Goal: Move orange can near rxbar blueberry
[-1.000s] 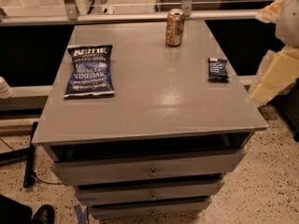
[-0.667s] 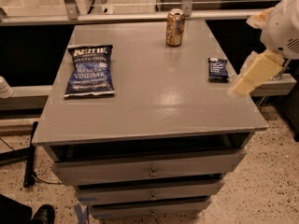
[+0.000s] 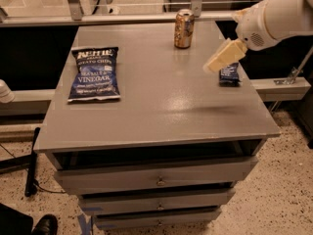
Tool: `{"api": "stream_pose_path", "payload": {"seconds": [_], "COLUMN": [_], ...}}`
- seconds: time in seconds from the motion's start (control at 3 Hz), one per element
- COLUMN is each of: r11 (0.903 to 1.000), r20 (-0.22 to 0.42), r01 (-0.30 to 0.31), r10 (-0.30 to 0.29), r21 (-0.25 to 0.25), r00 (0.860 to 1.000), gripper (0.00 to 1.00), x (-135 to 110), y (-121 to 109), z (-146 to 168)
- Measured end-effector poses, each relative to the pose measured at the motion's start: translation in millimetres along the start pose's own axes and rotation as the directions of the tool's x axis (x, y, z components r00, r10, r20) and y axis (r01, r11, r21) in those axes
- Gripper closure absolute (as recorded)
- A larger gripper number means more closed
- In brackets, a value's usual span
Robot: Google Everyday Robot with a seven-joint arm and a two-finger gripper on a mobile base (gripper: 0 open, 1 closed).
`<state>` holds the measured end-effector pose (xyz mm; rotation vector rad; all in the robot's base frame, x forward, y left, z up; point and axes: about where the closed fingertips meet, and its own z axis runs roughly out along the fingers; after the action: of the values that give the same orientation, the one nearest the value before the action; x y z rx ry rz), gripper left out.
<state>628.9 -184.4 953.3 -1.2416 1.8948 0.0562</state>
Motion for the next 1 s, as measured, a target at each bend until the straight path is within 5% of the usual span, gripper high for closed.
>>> {"api": "stream_pose_path", "payload": {"seconds": [0.33,1.0], "r11": [0.9938,0.9898], "r20": [0.106,0.134], "r01": [-0.111,-0.142], "r10": [0.111,0.143], "r21": [-0.013,-0.013], "r00": [0.988,0.981], "gripper": [0.00,0.00], "x": [-11.6,-8.8], "y": [-35.3,-44.2], "z": [47.7,55.5]}}
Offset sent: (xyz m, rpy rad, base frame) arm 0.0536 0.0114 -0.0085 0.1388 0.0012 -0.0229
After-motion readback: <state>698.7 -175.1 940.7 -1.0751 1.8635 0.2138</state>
